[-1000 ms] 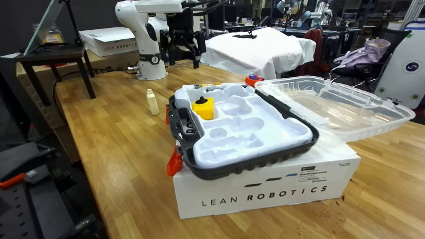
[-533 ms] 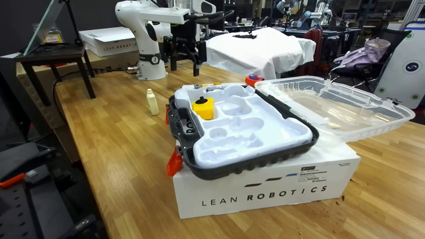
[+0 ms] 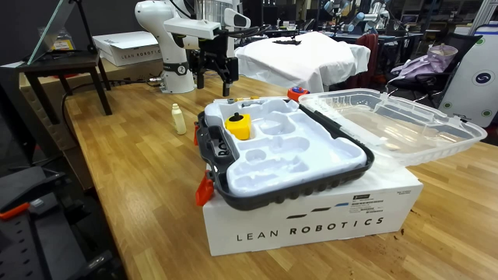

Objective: Move the nut from the box to the wooden block

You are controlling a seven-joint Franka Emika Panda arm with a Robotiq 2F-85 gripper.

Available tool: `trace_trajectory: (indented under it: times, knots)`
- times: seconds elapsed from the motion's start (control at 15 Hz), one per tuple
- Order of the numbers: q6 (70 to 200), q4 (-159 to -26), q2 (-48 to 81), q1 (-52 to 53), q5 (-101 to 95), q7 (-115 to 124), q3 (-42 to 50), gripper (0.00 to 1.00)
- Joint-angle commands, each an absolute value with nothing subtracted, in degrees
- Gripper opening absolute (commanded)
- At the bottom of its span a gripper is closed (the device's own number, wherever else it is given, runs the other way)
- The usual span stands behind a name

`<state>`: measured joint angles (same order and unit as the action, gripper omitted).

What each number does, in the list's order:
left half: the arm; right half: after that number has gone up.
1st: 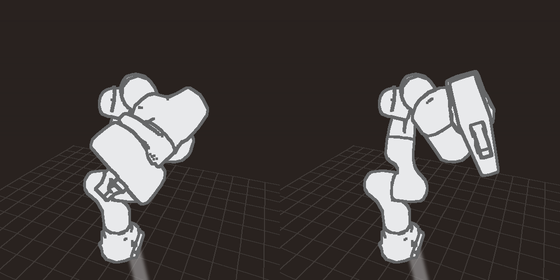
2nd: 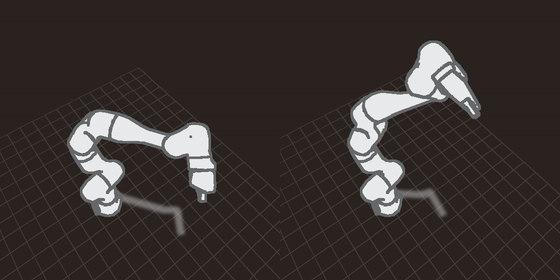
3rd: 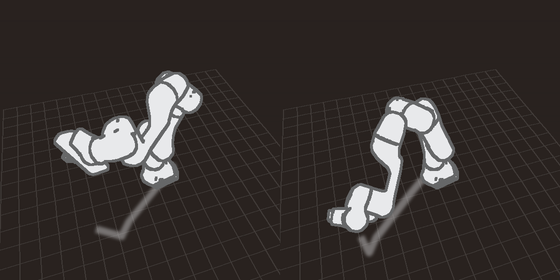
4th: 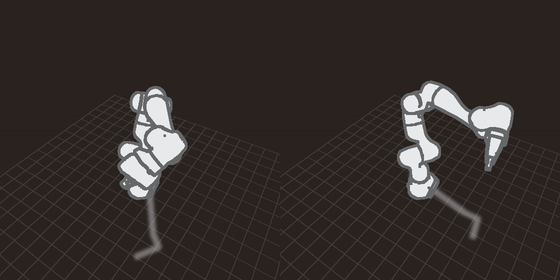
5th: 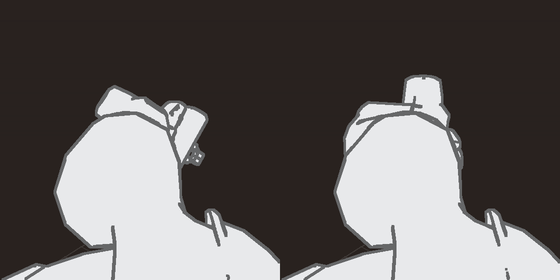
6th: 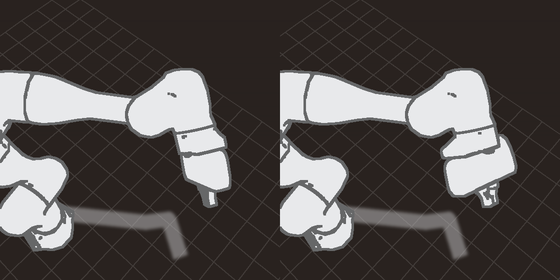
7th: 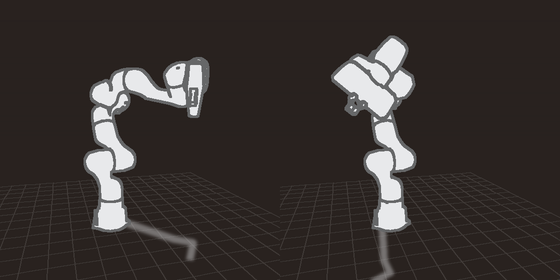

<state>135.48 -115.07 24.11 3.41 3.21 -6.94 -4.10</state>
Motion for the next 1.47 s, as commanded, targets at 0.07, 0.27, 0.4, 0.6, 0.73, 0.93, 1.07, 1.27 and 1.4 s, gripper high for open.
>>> trace_trajectory:
  times: [0.07, 0.27, 0.4, 0.6, 0.73, 0.93, 1.07, 1.27, 1.4]
  knots:
    - [134.3, -112.8, 25.4, 2.0, 3.4, -8.4, -4.5, 1.0]
    - [134.0, -112.1, 25.7, 1.7, 3.7, -8.6, -4.7, 1.0]
    - [133.8, -111.6, 26.1, 1.7, 3.5, -8.4, -4.6, 1.0]
    - [133.5, -111.0, 26.7, 1.7, 3.3, -8.3, -4.5, 1.0]
    - [133.4, -110.8, 27.4, 1.7, 3.2, -8.3, -4.4, 1.0]
    - [133.2, -110.5, 28.0, 1.5, 3.1, -8.3, -4.4, 1.0]
    - [133.2, -110.3, 28.2, 1.4, 3.1, -8.4, -4.4, 1.0]
    - [133.0, -110.3, 28.3, 1.4, 3.1, -8.6, -4.5, 1.0]
    - [132.9, -110.4, 28.3, 1.3, 3.1, -8.8, -4.5, 1.0]
